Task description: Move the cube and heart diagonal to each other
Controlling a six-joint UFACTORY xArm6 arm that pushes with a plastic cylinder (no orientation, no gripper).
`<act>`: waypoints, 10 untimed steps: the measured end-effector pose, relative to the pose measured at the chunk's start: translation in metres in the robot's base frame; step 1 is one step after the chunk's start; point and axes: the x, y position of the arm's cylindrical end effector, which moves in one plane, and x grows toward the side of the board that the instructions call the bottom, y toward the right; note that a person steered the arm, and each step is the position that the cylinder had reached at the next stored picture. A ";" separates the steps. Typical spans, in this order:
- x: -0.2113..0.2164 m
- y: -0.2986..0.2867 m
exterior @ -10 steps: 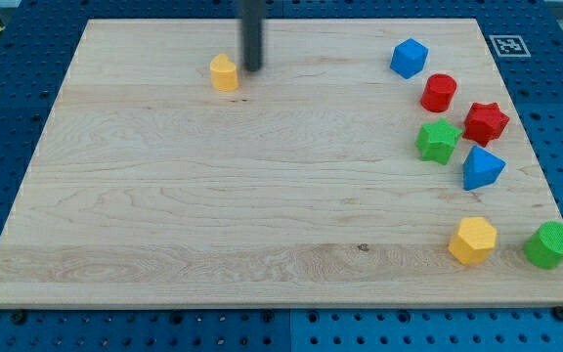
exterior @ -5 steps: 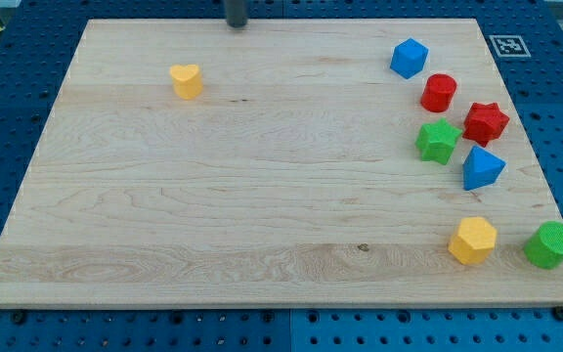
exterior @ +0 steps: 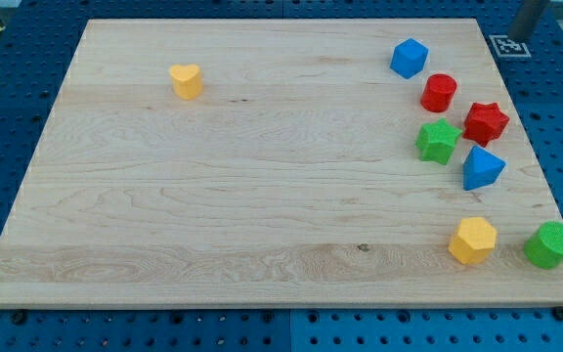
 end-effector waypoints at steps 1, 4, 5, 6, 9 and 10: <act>0.056 -0.035; 0.248 -0.102; 0.246 -0.151; 0.230 -0.205; 0.166 -0.120; 0.239 -0.051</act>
